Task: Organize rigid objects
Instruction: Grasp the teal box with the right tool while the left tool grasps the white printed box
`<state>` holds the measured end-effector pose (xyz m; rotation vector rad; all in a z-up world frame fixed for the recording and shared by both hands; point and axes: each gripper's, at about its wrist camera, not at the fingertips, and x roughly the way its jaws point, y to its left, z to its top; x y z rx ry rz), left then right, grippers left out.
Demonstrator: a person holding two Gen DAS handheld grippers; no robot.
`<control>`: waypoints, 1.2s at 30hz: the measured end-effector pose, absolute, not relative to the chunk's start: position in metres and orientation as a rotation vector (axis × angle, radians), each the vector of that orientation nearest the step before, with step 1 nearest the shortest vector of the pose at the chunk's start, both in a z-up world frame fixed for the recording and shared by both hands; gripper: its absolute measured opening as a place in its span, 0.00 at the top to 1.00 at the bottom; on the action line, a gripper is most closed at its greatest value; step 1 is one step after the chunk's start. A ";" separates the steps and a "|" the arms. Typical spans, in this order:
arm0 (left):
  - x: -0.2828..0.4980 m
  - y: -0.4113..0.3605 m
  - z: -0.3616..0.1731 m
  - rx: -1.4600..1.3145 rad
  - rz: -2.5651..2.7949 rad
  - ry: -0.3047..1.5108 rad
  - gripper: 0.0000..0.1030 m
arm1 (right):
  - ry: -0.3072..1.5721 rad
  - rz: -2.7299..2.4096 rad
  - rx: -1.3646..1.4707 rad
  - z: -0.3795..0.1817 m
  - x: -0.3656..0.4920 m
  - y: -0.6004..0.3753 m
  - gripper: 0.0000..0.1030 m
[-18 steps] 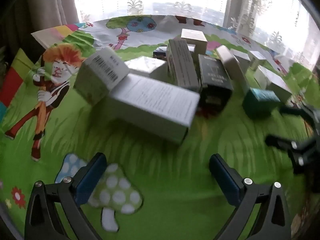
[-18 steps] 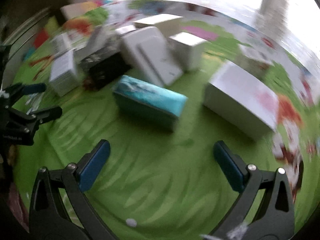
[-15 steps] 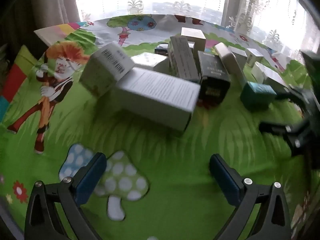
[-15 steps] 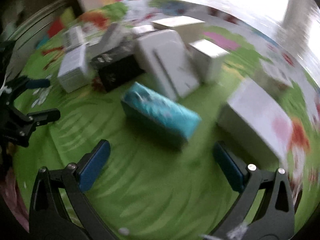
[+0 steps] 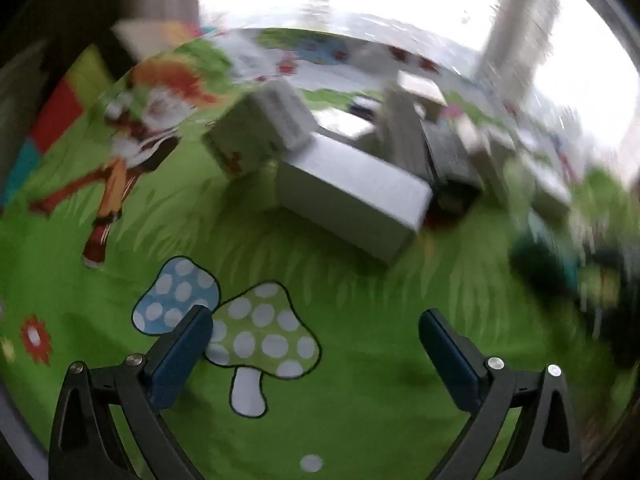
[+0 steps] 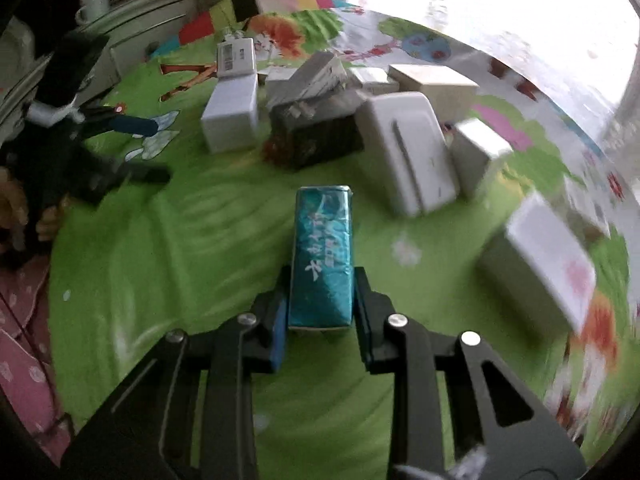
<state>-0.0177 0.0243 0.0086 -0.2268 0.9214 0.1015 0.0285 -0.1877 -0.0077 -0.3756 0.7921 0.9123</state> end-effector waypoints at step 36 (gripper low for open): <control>0.016 0.036 -0.004 -0.134 0.232 0.957 0.00 | 0.837 0.685 -0.236 -0.003 -0.022 -0.232 0.67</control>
